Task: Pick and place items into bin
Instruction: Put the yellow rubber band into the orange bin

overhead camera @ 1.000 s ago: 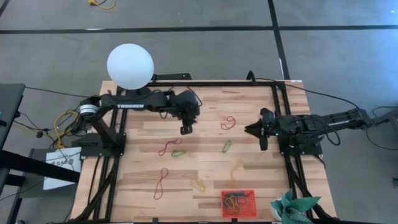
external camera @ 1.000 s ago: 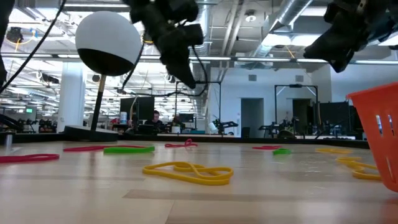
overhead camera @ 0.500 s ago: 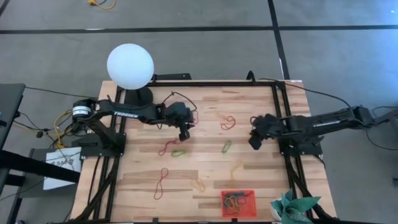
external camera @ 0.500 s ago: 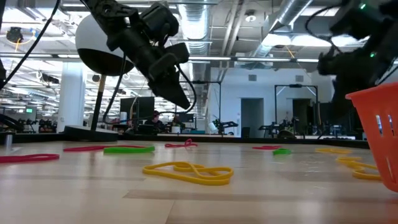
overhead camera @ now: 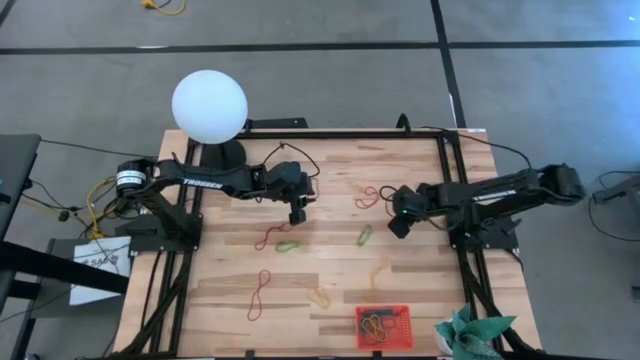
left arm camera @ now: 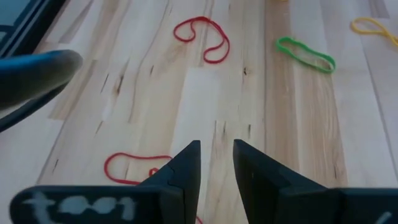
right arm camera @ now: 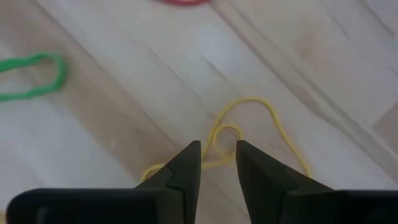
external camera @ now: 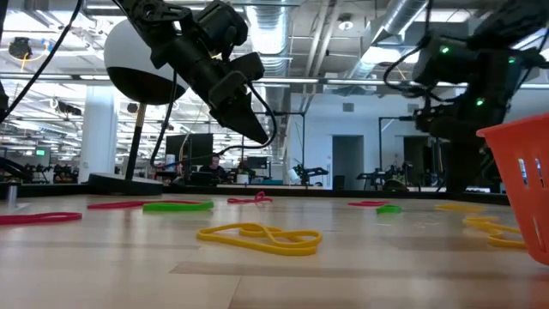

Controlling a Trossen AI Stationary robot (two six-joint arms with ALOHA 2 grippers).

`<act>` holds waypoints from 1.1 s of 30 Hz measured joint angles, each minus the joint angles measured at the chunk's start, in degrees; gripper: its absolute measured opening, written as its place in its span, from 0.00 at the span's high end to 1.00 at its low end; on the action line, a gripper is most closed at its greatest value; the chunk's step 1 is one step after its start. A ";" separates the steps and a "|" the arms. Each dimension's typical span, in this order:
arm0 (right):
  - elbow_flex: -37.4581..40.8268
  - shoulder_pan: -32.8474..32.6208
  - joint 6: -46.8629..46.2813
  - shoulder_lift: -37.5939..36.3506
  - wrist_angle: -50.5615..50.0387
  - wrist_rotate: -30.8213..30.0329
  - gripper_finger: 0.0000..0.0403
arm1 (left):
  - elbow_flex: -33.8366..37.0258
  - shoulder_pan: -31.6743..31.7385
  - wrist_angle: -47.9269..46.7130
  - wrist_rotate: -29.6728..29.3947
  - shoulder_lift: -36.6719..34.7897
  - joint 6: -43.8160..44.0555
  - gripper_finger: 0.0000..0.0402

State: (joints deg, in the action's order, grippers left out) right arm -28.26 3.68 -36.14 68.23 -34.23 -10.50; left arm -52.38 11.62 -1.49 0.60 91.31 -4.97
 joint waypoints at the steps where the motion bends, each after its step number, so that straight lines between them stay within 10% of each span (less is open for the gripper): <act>1: -0.22 0.34 0.00 1.12 -0.01 0.00 0.75 | 0.00 0.00 -0.05 0.00 0.00 -0.12 0.79; 12: -0.80 2.51 0.15 8.70 0.19 0.35 0.75 | 0.00 0.00 -0.32 0.02 0.00 -1.49 0.79; 18: -0.44 1.49 0.63 6.75 1.83 2.02 0.94 | 0.00 0.00 -0.31 0.04 0.00 -1.46 0.79; 27: -8.36 -7.25 0.13 -2.71 1.55 2.02 0.99 | 0.00 -0.07 -0.25 1.05 0.00 -0.21 0.79; 33: -15.80 -19.61 -4.95 -8.48 9.81 12.85 1.00 | -0.02 -0.15 -0.04 1.96 0.02 0.04 0.79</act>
State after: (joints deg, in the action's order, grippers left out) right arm -44.06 -15.93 -41.09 59.75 -24.43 2.35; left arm -52.40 11.46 -1.53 2.56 91.33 -4.93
